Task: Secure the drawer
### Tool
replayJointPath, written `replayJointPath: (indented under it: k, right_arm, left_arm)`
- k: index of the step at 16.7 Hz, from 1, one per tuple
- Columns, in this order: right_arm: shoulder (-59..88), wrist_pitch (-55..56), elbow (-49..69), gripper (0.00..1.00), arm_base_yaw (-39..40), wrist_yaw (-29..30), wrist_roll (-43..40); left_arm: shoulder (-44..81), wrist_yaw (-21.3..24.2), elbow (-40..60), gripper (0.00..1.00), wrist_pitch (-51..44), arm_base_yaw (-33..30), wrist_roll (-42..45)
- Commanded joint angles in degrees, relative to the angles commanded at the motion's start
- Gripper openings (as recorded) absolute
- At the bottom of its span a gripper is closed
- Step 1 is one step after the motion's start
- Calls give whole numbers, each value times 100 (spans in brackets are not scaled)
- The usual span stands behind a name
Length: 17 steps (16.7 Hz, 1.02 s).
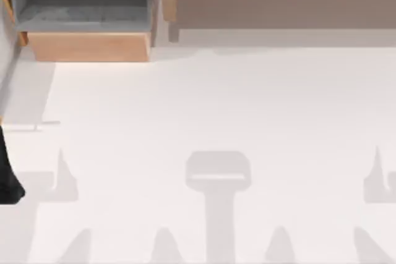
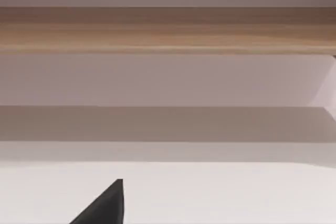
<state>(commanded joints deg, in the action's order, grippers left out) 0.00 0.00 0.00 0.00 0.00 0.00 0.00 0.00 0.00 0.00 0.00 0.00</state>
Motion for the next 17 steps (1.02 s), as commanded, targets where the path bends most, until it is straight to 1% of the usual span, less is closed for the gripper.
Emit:
replayJointPath:
  k: [4, 7, 17]
  right_arm:
    - [0, 0, 0, 100, 0, 0, 0]
    - [0, 0, 0, 100, 0, 0, 0]
    - [0, 0, 0, 100, 0, 0, 0]
  left_arm:
    - [200, -88, 132, 100, 125, -74, 9]
    - [946, -355, 561, 100, 531, -330, 26]
    - [5232, -1614, 2722, 100, 2578, -1667, 64]
